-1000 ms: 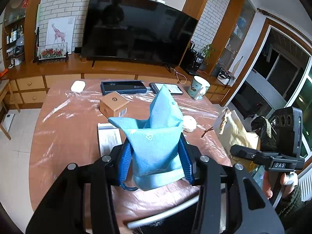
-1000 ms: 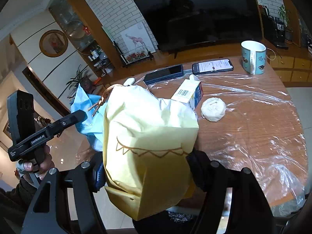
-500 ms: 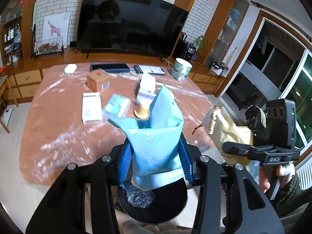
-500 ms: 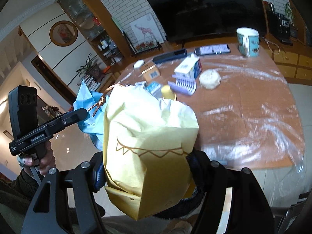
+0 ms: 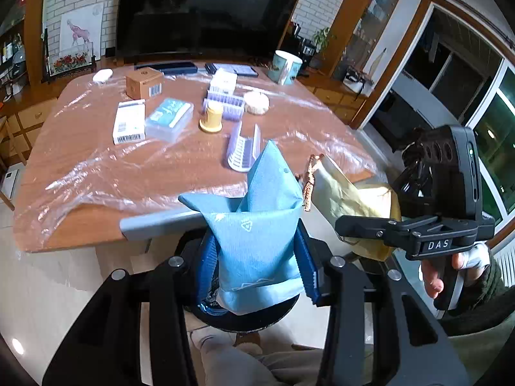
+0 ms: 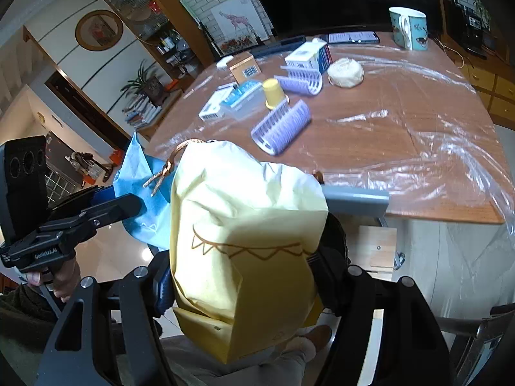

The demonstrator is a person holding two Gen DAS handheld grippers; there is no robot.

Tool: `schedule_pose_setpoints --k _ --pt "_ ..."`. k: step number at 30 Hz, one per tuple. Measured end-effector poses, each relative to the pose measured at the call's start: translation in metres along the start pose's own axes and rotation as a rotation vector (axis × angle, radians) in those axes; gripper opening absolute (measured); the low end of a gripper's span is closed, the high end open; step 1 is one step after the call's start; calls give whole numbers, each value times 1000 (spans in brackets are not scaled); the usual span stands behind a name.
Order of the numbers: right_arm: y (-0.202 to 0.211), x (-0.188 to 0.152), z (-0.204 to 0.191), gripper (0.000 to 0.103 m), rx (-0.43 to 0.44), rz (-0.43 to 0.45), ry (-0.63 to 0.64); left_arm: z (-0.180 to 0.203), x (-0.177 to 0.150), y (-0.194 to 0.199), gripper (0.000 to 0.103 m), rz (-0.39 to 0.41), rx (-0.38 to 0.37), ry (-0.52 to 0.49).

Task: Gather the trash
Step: 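Carry the blue pouch in the left tool while the right tool carries the yellow bag toward the black bin, then open the left tool over the black bin while the right tool drops the yellow bag in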

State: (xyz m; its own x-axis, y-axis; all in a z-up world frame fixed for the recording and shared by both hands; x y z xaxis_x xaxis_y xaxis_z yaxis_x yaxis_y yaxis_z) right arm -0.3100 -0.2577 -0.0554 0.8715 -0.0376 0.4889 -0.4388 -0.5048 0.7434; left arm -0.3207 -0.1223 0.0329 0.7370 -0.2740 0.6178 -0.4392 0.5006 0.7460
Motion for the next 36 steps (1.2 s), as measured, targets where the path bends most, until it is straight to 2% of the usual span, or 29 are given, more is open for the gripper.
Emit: schedule_pose_setpoints --k 19,36 --pt "-43 -25 21 68 -40 -108 -31 -6 -32 -44 46 -120 37 -17" --pt "-91 -29 30 68 -117 -183 -34 -16 -46 -82 46 -201 70 -43"
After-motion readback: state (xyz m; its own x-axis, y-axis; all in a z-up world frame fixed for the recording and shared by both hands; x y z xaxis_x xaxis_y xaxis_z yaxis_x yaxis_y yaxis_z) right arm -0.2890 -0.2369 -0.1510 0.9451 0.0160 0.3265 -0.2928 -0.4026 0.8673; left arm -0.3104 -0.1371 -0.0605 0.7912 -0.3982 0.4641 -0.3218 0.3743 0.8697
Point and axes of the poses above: each gripper's, at about its wrist camera, not at the fingertips, and y roughly against the way its jaws point, z to its right, x to its top, the point moved 7 cm from there along -y, roughly the way its jaws point, and after that the axes turned 2 degrees about -y, right-handed, at the moved point
